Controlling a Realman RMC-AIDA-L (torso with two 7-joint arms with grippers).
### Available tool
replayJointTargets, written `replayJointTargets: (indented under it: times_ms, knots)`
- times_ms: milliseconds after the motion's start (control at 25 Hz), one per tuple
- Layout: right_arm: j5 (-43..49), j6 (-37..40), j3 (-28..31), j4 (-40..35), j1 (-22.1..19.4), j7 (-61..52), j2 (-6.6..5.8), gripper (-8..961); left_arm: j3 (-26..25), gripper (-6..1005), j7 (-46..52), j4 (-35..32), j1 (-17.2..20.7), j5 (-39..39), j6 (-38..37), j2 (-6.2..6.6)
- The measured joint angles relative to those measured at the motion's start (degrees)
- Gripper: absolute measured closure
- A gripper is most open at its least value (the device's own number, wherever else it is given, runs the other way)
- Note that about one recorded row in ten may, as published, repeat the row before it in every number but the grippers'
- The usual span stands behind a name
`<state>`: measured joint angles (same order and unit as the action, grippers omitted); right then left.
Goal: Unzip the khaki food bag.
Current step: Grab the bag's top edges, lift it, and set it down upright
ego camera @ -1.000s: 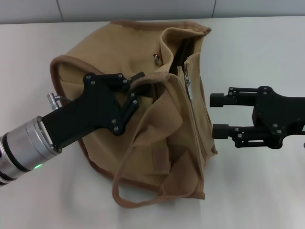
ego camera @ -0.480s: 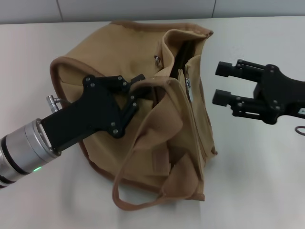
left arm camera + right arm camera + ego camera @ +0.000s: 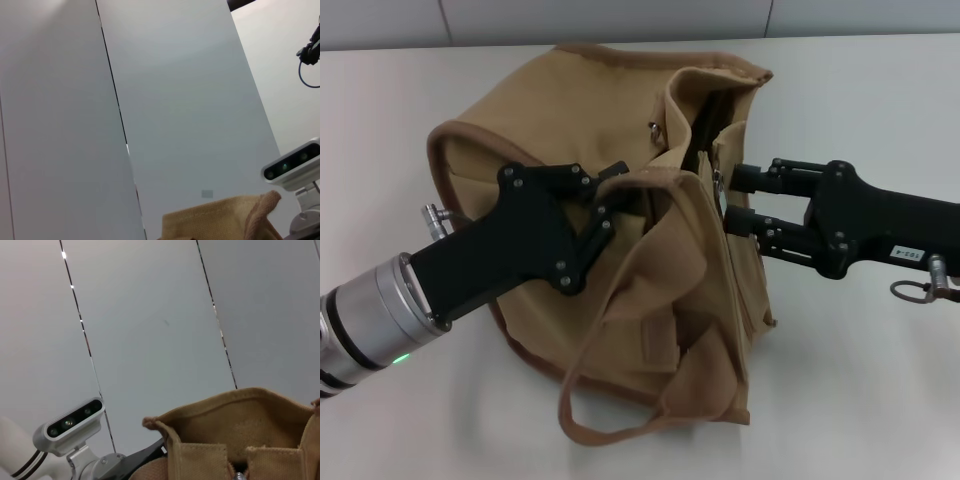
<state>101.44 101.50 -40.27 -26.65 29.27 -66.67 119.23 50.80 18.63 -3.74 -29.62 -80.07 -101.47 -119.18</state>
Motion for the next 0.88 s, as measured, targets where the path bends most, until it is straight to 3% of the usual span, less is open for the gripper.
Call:
replayJointTargets:
  times_ms: [280, 880]
  knots:
    - [0.1, -2.4, -1.2, 2.7, 1.5, 0.9, 0.16, 470, 1.0, 917, -0.5, 0.7, -0.3, 0.0, -0.1, 0.0]
    - [0.0, -2.9, -4.5, 4.4, 3.0, 1.4, 0.31, 683, 1.3, 917, -0.6, 0.7, -0.6, 0.0, -0.3, 0.0]
